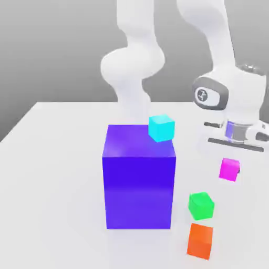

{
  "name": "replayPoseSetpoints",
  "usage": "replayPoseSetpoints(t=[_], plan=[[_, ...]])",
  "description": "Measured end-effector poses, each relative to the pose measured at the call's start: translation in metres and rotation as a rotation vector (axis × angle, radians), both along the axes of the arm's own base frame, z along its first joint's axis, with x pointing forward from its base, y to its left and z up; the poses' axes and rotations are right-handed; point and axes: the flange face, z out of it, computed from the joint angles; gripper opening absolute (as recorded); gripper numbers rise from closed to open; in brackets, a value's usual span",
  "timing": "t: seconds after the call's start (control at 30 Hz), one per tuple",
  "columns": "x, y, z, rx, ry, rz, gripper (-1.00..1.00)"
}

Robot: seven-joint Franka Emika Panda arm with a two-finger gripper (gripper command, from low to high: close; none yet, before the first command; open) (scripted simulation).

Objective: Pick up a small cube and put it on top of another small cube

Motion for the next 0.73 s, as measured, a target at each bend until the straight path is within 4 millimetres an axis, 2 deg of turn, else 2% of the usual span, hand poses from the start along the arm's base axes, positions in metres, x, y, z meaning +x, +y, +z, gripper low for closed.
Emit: replayPoseSetpoints(t=[0.33, 0.43, 0.6, 0.63, 0.73], plan=[[0.051, -0.067, 0.032, 0.002, 0.004, -0.548, -1.0], [0.056, -0.071, 0.02, 0.007, 0.008, -0.593, -1.0], [0.057, -0.072, -0.018, 0.007, 0.008, -0.599, -1.0], [0.056, -0.073, -0.026, 0.005, 0.007, -0.601, 1.0], [0.056, -0.073, -0.026, 0.005, 0.007, -0.601, 1.0]])
